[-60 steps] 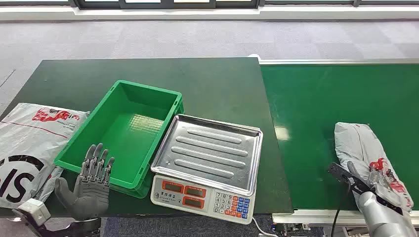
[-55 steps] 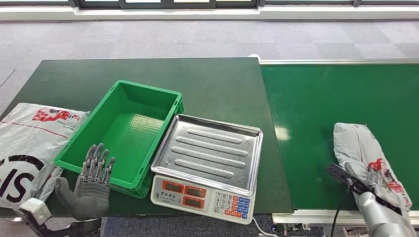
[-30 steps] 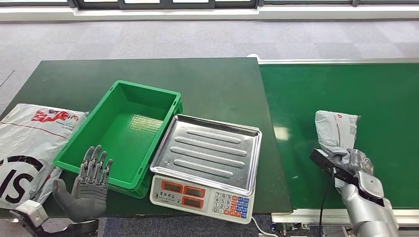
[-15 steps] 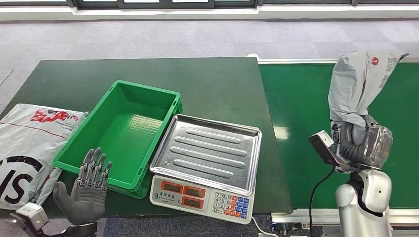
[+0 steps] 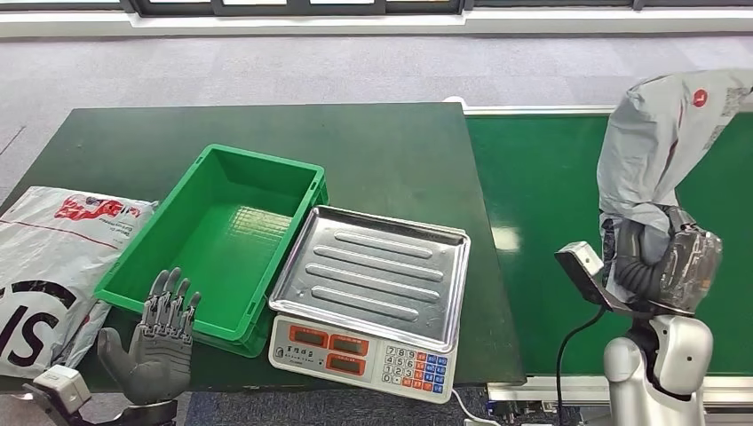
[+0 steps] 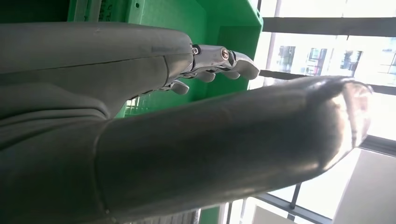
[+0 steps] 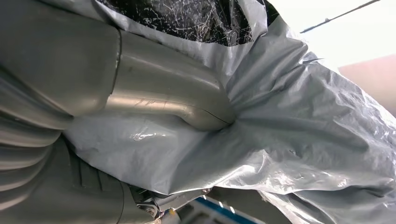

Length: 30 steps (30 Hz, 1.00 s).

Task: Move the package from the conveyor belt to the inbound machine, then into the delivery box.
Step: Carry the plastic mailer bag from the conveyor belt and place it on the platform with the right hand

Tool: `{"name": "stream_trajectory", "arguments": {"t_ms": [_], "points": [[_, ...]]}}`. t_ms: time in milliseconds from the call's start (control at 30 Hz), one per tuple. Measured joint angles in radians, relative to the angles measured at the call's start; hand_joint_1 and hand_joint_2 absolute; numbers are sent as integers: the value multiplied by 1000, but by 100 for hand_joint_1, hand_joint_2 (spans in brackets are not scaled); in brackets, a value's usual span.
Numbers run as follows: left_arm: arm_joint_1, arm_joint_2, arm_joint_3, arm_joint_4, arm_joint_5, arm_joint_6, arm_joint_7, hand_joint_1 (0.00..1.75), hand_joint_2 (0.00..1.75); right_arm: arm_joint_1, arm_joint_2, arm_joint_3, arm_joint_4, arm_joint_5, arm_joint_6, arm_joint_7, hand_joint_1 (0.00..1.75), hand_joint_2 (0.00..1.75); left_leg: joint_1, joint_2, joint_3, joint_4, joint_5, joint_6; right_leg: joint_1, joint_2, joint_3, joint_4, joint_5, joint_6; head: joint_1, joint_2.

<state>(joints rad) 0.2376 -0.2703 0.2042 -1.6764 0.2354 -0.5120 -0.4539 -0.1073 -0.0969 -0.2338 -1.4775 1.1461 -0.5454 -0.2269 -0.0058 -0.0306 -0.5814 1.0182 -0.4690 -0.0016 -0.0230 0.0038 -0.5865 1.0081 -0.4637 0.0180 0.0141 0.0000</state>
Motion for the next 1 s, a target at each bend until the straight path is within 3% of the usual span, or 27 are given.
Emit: {"name": "stream_trajectory", "arguments": {"t_ms": [133, 267, 467, 633, 1000], "points": [[-7, 3, -7, 10, 0, 4, 2, 0, 0, 14, 2, 60, -53, -58, 20, -7, 175, 175, 0, 1, 0, 0, 0, 0, 0, 1, 0, 0, 0, 0, 0, 0], [-35, 13, -39, 36, -10, 16, 0, 0, 0, -25, 19, 175, -34, -159, 67, -93, 175, 175, 0, 5, 0, 0, 0, 0, 0, 3, 0, 0, 1, -1, 0, 0], [-90, 30, -105, 65, -30, 40, -5, 0, 0, -117, 120, 368, 107, -222, 97, -166, 175, 175, 3, 7, 1, 0, 3, -3, 3, 5, -1, 0, 3, -4, 0, 0], [-107, 38, -140, 64, -108, 81, -60, 0, 0, -137, 165, 481, 150, -275, 141, -185, 175, 175, 4, 6, 1, 0, 3, -4, 4, 5, -1, 1, 3, -4, 0, 0], [-113, 43, -191, -54, -250, 230, -216, 0, 0, -165, 210, 569, 241, -351, 208, -235, 173, 175, 4, 6, 0, 0, 3, -4, 4, 5, -2, 1, 3, -4, 0, 0]]}}
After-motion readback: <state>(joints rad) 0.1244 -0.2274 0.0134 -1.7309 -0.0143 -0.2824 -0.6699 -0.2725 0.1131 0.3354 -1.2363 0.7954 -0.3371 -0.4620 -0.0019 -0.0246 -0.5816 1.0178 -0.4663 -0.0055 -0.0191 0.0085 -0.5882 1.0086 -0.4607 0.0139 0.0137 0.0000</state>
